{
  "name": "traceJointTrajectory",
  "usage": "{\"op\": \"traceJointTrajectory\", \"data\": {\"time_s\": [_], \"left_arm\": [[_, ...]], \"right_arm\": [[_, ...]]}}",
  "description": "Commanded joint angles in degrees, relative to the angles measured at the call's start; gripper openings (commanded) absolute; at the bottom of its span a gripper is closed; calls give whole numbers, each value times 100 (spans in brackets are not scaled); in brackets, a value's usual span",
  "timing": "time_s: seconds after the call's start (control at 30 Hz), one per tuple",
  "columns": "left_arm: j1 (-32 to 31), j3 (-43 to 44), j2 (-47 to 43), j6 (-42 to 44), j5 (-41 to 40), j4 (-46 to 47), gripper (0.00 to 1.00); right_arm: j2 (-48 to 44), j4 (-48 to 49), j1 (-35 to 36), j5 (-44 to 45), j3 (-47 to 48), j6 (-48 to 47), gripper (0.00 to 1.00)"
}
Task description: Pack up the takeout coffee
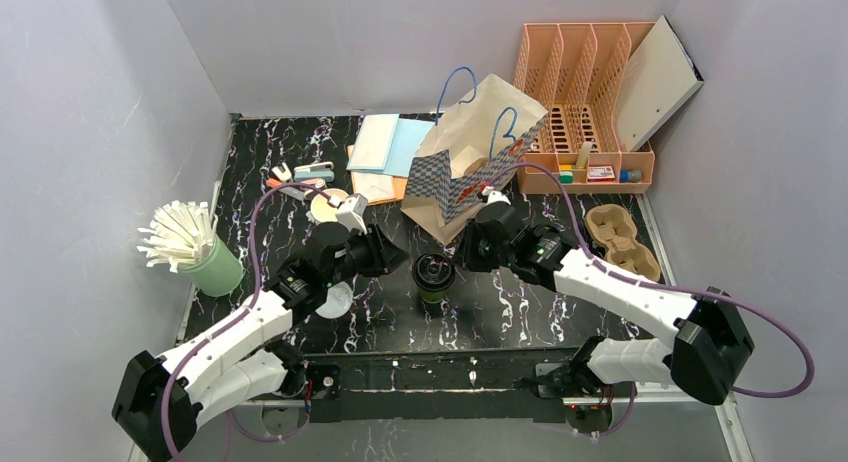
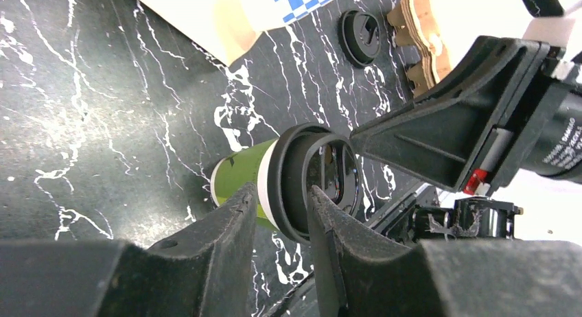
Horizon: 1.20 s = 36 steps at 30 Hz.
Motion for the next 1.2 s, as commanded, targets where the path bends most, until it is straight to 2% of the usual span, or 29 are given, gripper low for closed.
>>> {"op": "traceJointTrajectory", "data": {"time_s": [0.0, 0.1, 0.3, 0.5, 0.63, 0.8, 1.17], "left_arm": [[15, 65, -173, 219, -422, -335, 33], [16, 44, -182, 232, -468, -288, 34], [12, 125, 86, 182, -232, -174, 28], [16, 114, 231, -30, 65, -21, 26], [15, 40, 276, -77, 145, 55, 26], [16, 74, 585, -123, 497, 172, 25], [33, 128, 647, 12, 253, -45, 22]], "right_arm": [[194, 589, -412, -910, 278, -592, 27], [356, 541, -695, -1237, 462, -775, 30], [-8, 37, -840, -1004, 553, -1007, 35], [-257, -531, -844, -1274, 685, -986, 47], [-511, -314, -844, -1548, 331, -787, 42], [-381, -130, -837, -1944, 85, -686, 36], [-89, 84, -844, -2205, -95, -658, 29]]}}
